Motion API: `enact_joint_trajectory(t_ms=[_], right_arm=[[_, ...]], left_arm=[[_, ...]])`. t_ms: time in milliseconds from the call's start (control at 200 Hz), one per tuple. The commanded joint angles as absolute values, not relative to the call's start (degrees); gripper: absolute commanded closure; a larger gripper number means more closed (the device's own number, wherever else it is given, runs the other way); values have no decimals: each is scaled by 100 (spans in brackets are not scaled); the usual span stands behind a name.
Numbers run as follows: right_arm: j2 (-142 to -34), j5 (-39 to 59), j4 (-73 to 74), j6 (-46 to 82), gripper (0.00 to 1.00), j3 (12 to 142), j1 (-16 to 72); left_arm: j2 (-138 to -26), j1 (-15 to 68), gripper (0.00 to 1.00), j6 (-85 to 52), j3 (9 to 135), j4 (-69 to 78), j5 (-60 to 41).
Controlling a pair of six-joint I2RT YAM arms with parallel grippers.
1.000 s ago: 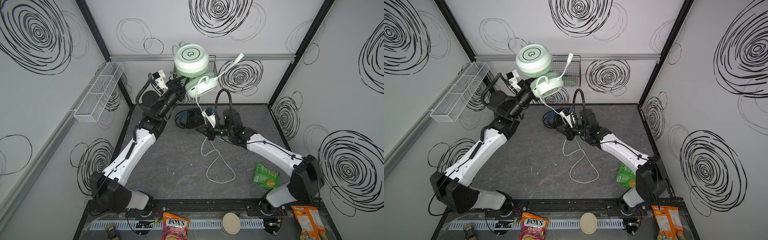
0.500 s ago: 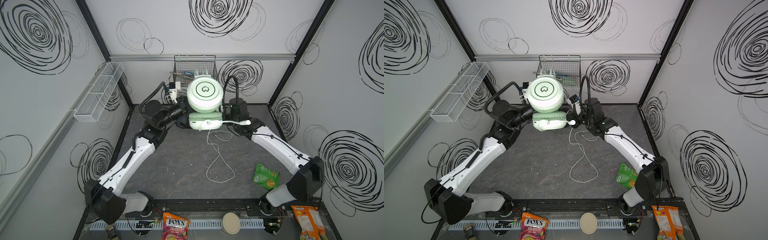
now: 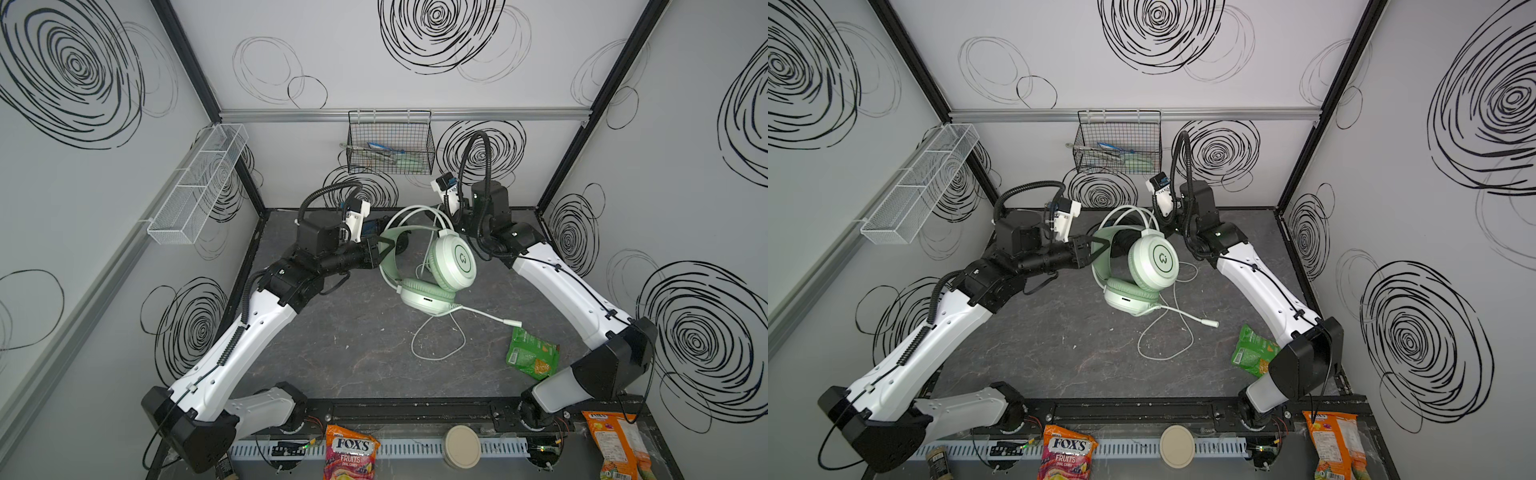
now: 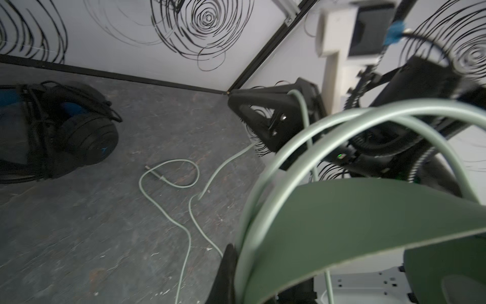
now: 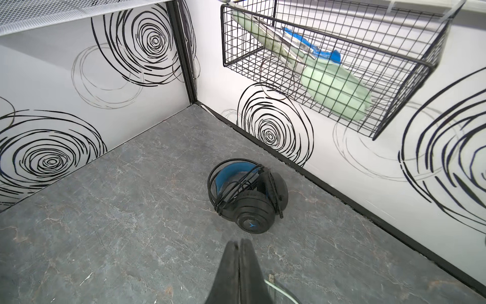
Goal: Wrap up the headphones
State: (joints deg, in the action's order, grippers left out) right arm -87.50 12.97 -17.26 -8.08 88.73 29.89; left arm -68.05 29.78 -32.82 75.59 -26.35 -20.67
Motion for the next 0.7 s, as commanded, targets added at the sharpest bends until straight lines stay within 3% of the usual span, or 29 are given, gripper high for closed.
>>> enact_joint_trajectory(t_ms=[0,340,695], right_arm=[[-8601,974,-1740,-978,100,9183,2944],[-8438,146,-1923,-1620,100,9208,3355],[-8403,-1500,-2011,-2030,100,9216,3762]], left_arm=[[-6716,3266,100,-2480,7857,-3458,-1489],[-6998,4228,100,-1750,7587,-3995,1119],[-6725,4056,100,-2080,6917,-3553,2366]])
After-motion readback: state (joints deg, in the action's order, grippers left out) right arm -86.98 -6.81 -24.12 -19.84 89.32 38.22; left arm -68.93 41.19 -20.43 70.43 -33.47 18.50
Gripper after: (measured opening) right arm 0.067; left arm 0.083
